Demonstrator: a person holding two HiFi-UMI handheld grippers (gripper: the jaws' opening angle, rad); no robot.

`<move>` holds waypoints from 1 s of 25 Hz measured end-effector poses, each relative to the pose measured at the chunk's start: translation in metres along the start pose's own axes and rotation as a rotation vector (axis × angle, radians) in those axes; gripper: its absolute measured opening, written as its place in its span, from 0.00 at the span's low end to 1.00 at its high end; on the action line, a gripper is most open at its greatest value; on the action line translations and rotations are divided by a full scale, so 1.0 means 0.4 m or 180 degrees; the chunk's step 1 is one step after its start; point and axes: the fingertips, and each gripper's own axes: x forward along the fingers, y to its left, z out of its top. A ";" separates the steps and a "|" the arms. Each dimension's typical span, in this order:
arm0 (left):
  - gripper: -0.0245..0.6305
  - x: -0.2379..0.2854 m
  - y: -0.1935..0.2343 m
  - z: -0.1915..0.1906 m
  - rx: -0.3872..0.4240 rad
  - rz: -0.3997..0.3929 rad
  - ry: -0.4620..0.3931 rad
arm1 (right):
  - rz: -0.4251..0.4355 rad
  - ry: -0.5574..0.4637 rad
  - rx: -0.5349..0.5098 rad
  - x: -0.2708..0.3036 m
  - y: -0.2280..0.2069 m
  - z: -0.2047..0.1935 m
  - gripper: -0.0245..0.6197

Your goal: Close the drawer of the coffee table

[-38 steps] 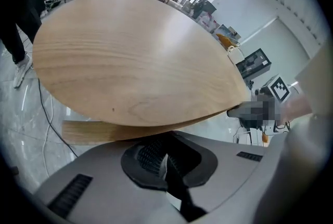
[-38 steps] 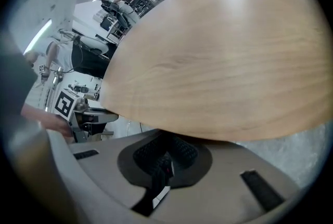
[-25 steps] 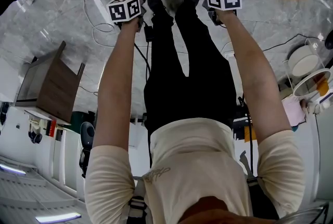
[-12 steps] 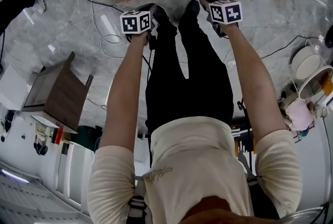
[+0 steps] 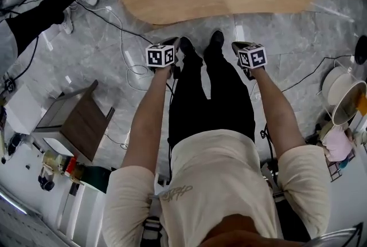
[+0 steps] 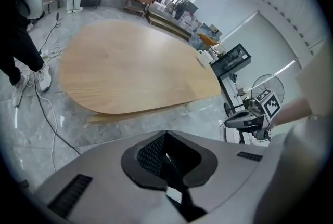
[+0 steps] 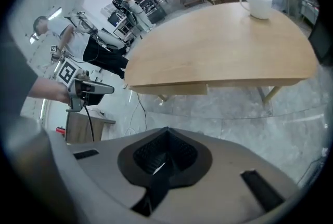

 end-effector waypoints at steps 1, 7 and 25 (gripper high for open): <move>0.04 -0.028 -0.009 -0.012 0.0009 0.0018 0.0020 | -0.0013 0.0006 0.0019 -0.028 0.013 -0.018 0.03; 0.04 -0.172 -0.066 -0.051 0.0123 0.0088 0.0045 | -0.0092 -0.0042 -0.0060 -0.176 0.089 -0.041 0.03; 0.04 -0.623 -0.394 0.140 0.0885 0.0154 -0.1250 | 0.0475 -0.1480 -0.0608 -0.539 0.552 0.283 0.03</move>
